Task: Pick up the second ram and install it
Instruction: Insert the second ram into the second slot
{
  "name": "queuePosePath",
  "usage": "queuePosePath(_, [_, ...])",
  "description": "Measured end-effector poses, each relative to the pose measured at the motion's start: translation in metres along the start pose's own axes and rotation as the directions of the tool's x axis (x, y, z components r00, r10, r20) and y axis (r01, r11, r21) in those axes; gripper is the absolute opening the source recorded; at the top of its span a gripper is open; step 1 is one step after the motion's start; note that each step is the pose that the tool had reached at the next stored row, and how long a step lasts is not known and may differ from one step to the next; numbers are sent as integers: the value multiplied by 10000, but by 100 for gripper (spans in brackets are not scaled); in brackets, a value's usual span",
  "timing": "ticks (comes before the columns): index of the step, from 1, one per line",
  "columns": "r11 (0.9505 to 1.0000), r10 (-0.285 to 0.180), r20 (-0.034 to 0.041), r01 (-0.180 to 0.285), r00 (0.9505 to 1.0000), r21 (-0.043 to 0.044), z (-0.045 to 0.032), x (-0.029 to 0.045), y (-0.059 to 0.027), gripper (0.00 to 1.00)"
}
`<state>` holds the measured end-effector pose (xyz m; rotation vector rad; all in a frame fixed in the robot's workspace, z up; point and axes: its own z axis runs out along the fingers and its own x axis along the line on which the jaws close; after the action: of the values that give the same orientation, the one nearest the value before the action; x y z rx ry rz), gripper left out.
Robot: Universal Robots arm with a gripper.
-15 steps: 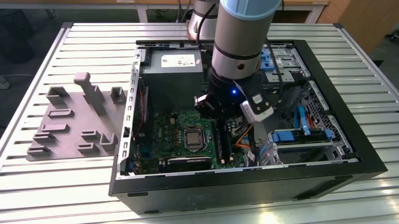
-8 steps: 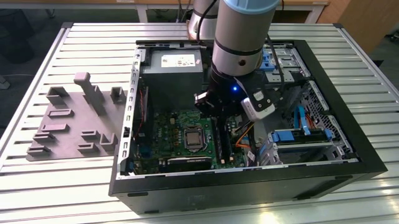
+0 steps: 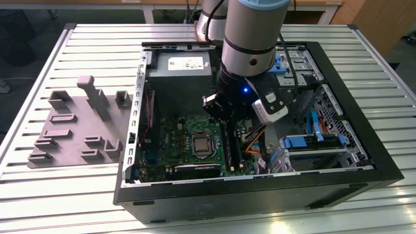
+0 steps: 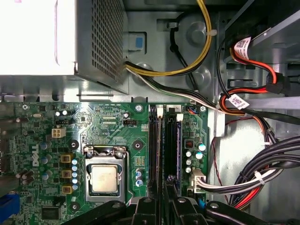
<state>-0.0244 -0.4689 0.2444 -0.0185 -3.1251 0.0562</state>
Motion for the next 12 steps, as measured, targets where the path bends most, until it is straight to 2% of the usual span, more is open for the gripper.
queuePosePath(10, [10000, 0, -1, 0, 10000, 3, -5, 0, -1, 21])
queuePosePath(11, [10000, 0, -1, 0, 10000, 3, -97, 2, -4, 99])
queuePosePath(12, [10000, 0, -1, 0, 10000, 3, -97, 2, -4, 99])
